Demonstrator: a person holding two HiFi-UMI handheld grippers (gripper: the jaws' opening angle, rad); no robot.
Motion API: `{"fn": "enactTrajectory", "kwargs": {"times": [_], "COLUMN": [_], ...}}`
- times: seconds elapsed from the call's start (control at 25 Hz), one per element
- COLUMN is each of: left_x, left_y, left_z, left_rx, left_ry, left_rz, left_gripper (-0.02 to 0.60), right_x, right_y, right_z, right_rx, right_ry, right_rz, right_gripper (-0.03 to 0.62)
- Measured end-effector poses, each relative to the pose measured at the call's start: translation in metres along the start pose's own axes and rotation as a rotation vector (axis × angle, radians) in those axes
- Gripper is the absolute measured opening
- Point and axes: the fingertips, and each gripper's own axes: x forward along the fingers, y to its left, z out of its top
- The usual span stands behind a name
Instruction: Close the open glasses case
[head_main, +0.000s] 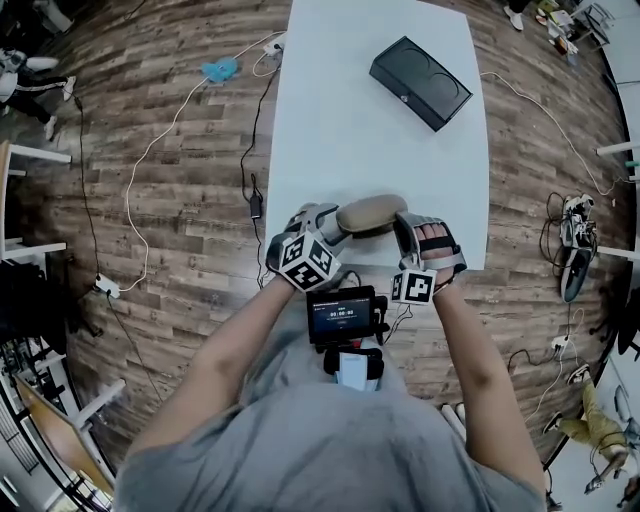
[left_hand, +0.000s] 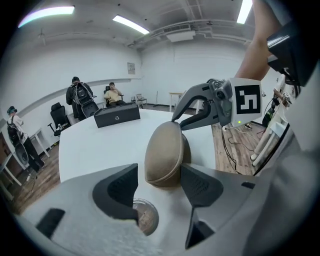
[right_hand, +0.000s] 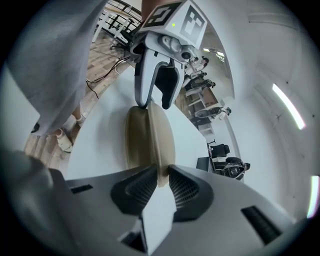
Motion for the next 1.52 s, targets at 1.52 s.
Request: {"fn": "enactTrajectory", "kwargs": {"times": [1.52], "left_x": [0.004], "left_y": [-0.01], "left_z": [-0.01], "left_rx": [0.016], "left_ry": [0.03], "left_rz": [0.001], "left_gripper": [0.25], "right_x": [-0.006], "right_y": [0.045], "right_z": [0.017], "right_rx": [-0.059], "right_ry": [0.004], "right_rz": [0.089], "right_gripper": [0.084]}}
